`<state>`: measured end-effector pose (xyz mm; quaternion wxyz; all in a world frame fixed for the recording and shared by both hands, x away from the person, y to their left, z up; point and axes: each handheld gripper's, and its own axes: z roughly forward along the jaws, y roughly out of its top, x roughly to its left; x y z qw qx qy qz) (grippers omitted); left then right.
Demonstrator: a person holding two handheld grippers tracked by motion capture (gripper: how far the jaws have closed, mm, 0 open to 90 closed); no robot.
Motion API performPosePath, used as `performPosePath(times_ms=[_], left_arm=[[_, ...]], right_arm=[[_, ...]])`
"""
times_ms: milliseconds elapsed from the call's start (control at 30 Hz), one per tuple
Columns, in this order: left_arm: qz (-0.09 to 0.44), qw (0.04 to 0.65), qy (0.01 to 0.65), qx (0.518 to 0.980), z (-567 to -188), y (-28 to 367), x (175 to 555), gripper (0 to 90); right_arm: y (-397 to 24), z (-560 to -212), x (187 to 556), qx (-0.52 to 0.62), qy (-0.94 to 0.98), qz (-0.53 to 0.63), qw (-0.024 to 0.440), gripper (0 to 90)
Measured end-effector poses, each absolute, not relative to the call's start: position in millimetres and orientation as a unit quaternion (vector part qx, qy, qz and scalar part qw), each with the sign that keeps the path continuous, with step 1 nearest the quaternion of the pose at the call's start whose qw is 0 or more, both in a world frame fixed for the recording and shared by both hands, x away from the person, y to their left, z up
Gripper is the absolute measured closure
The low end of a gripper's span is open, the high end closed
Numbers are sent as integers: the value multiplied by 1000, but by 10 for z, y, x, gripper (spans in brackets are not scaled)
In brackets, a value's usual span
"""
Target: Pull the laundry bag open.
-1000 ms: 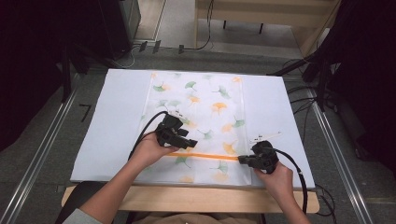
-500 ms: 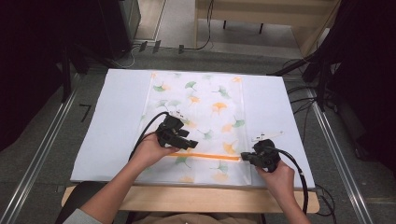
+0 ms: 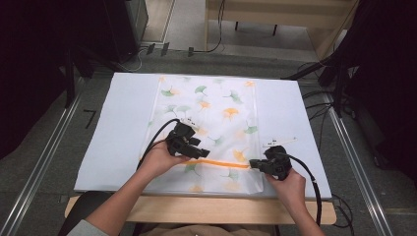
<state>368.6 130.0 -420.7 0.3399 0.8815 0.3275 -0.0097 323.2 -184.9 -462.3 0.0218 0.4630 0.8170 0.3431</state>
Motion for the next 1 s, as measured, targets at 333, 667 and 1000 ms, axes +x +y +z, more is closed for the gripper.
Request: performPosePath(times_ms=[333, 667, 1000], left_arm=[[-15, 348, 317, 882, -4203, 1275, 3660, 401], [-12, 361, 303, 882, -4187, 1203, 3608, 472], [-14, 351, 306, 885, -4205, 1138, 3638, 430]], right_arm=[[-1892, -4544, 3233, 456, 819, 344, 50, 900], [-2099, -4527, 3207, 487, 806, 332, 56, 827], [-2096, -4578, 3138, 487, 811, 316, 68, 719]])
